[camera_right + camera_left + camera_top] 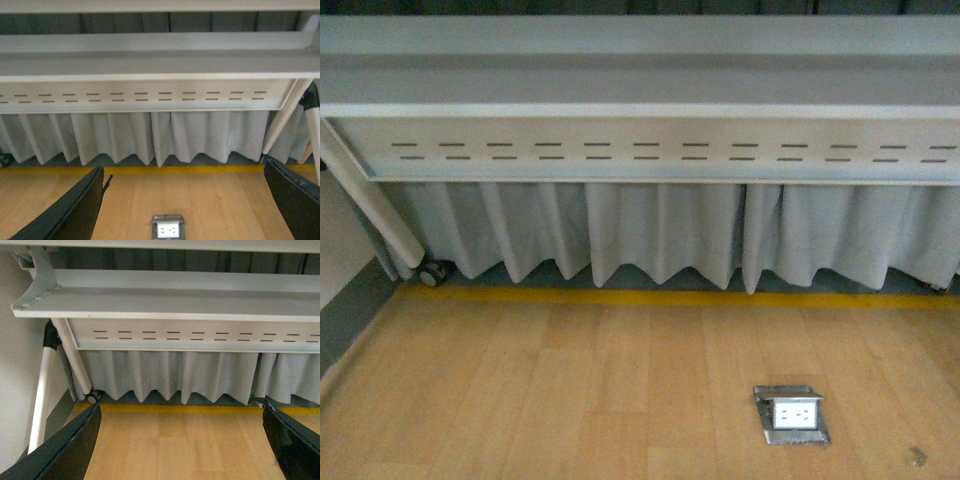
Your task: Open oven
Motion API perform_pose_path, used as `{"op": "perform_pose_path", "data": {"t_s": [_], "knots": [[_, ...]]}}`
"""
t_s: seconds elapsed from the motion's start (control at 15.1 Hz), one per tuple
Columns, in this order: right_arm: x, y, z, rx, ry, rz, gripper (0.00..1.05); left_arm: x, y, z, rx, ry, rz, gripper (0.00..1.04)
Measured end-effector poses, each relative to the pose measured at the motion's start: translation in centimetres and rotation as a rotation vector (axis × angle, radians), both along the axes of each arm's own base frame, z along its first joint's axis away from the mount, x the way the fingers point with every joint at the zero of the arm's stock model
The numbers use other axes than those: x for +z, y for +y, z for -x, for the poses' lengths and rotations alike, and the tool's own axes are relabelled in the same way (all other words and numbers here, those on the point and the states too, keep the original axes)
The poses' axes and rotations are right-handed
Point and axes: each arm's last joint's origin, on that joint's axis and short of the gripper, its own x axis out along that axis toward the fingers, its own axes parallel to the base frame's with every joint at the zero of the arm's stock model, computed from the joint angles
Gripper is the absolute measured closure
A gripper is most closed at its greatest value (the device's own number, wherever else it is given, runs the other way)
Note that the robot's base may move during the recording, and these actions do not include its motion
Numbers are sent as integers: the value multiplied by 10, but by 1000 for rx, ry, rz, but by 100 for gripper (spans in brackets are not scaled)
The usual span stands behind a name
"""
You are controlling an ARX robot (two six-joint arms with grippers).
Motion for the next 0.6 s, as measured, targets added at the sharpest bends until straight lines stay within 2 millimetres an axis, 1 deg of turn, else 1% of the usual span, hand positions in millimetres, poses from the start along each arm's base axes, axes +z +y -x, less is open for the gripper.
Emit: {"op": "perform_pose_path", "data": {"t_s": [0.6], "knots": [[0,0,0,1,1,0,6,0,0,0,0,0,0,7]]}}
